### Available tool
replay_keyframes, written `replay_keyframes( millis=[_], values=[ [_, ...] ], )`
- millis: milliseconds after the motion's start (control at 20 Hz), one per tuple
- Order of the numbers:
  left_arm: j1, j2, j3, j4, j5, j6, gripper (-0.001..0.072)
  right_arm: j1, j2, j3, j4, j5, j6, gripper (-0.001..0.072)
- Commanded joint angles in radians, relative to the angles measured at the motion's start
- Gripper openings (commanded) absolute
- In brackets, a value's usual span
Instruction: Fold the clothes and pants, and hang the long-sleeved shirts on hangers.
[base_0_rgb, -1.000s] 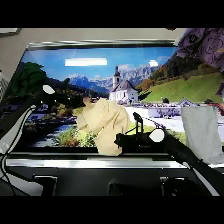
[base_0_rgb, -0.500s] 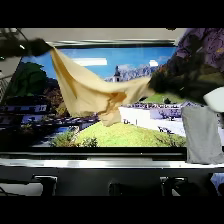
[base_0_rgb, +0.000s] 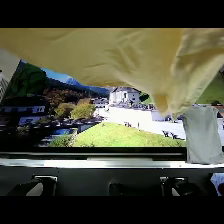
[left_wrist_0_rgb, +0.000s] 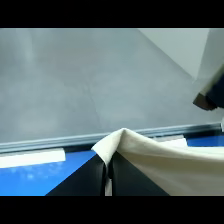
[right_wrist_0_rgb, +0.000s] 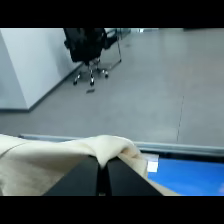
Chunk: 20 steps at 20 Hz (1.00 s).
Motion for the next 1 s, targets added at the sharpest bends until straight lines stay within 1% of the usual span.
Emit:
replay_keyframes(
  millis=[0,150,250,350,500,550,650,800,950],
  values=[
    [0.005,0.14,-0.008,0.154,0.004,-0.092,0.0017,-0.002,0.047,0.055,-0.043,-0.011,0.058,0.0031],
    [0.005,0.122,-0.026,0.153,0.004,-0.095,0.0017,-0.002,-0.021,0.055,-0.044,0.019,0.068,0.0031],
    [0.005,0.074,-0.062,0.153,0.004,-0.116,0.0017,-0.002,-0.117,0.055,-0.042,0.045,0.133,0.0031],
    [0.004,-0.019,-0.103,0.153,0.004,-0.122,0.0017,-0.002,-0.247,0.054,-0.042,0.075,0.212,0.0032],
    [0.004,-0.225,-0.145,0.153,0.004,-0.115,0.0017,-0.002,-0.478,0.054,-0.034,0.092,0.26,0.0032],
    [0.003,-0.316,-0.146,0.153,0.005,-0.099,0.0017,-0.002,-0.565,0.054,-0.029,0.089,0.292,0.0032],
    [0.0,-0.494,-0.145,0.153,0.018,-0.086,0.0017,-0.002,-0.738,0.054,-0.002,0.079,0.32,0.0032],
    [-0.001,-0.724,-0.145,0.153,0.071,-0.084,0.0017,-0.002,-0.973,0.054,0.068,0.012,0.32,0.0032],
    [-0.009,-0.874,-0.144,0.148,0.095,-0.087,0.0018,-0.002,-1.148,0.054,0.109,-0.072,0.321,0.0032]
  ],
)
